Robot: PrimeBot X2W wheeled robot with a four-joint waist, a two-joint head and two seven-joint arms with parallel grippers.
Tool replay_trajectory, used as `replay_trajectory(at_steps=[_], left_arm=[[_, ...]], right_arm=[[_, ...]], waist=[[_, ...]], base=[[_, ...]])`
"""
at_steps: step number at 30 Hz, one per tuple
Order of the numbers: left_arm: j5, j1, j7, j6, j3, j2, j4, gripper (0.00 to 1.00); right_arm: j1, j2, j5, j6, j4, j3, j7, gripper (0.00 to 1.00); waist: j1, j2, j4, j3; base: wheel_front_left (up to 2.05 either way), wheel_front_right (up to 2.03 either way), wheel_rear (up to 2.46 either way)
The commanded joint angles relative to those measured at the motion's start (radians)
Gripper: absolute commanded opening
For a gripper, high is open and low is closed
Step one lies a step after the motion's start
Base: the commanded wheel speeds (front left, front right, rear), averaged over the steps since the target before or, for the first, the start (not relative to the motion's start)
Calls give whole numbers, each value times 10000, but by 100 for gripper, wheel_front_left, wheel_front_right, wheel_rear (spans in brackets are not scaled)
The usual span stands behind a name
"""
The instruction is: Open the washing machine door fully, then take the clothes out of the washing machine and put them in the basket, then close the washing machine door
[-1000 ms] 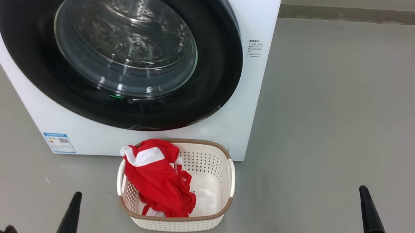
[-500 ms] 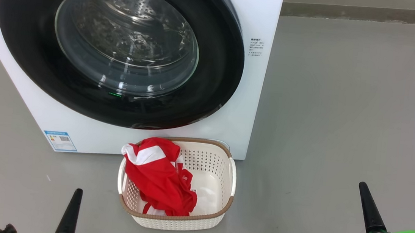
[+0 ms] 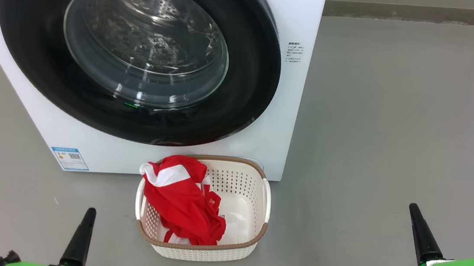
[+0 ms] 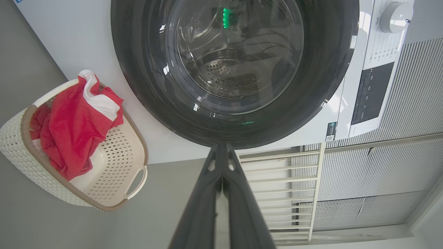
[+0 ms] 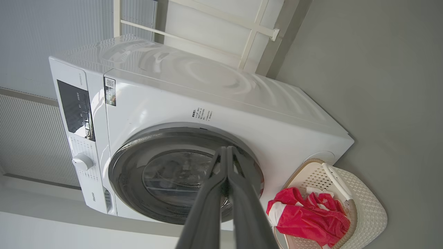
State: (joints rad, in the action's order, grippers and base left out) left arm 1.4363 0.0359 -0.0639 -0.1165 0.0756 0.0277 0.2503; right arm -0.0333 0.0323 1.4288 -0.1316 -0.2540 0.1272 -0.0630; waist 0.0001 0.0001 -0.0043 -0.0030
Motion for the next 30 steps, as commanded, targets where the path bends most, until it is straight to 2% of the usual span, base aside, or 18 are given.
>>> replay_trajectory(at_steps=[1, 14, 30], left_arm=[[350, 508, -125, -124, 322, 197, -176, 0], [1723, 722, -493, -142, 381, 225, -48, 0], [1724, 722, -492, -142, 381, 225, -49, 0]], right_arm=[[-531, 160, 338, 5, 223, -141, -117, 0], [-745, 190, 1801, 9, 92, -139, -499, 0], [-746, 188, 1798, 9, 92, -135, -501, 0]], waist=[[0, -1, 5, 7], [0, -1, 43, 60], [0, -1, 43, 60]], base=[[0, 0, 0], [0, 0, 0], [0, 0, 0]])
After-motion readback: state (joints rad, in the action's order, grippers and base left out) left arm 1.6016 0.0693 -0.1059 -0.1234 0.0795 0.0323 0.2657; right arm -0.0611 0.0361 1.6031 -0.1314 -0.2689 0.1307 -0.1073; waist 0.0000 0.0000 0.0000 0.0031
